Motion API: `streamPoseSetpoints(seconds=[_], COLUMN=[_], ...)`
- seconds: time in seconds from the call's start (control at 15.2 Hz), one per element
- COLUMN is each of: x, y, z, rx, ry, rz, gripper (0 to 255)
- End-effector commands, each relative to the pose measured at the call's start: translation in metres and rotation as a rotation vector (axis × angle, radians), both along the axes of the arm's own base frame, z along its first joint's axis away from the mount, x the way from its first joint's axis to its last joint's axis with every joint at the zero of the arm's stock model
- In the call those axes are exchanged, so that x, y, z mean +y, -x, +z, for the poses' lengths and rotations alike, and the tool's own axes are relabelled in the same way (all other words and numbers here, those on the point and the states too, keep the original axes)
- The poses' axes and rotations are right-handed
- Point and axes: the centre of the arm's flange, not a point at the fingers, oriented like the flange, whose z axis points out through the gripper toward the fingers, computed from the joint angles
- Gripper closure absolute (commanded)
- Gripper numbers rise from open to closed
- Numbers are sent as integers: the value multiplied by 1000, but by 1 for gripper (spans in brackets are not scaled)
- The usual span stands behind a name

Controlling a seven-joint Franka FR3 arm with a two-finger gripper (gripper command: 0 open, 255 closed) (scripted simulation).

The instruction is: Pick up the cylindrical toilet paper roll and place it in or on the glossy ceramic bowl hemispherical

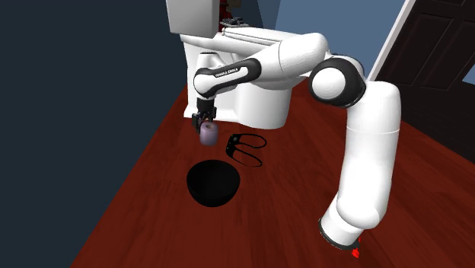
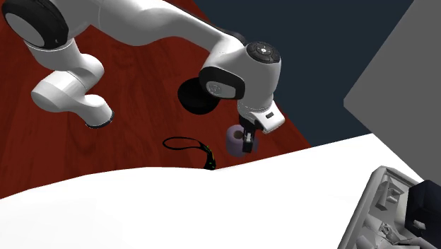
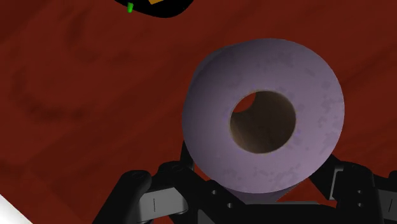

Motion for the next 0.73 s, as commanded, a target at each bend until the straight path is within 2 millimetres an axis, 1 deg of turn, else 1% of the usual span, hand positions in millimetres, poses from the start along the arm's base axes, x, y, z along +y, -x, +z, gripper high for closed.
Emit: streamPoseSetpoints(seconds=[0.0,0.66], x=[0,0], y=[-1,-1], z=[11,63], rx=[0,0], ry=[0,0], rz=[0,0], gripper=[255,255])
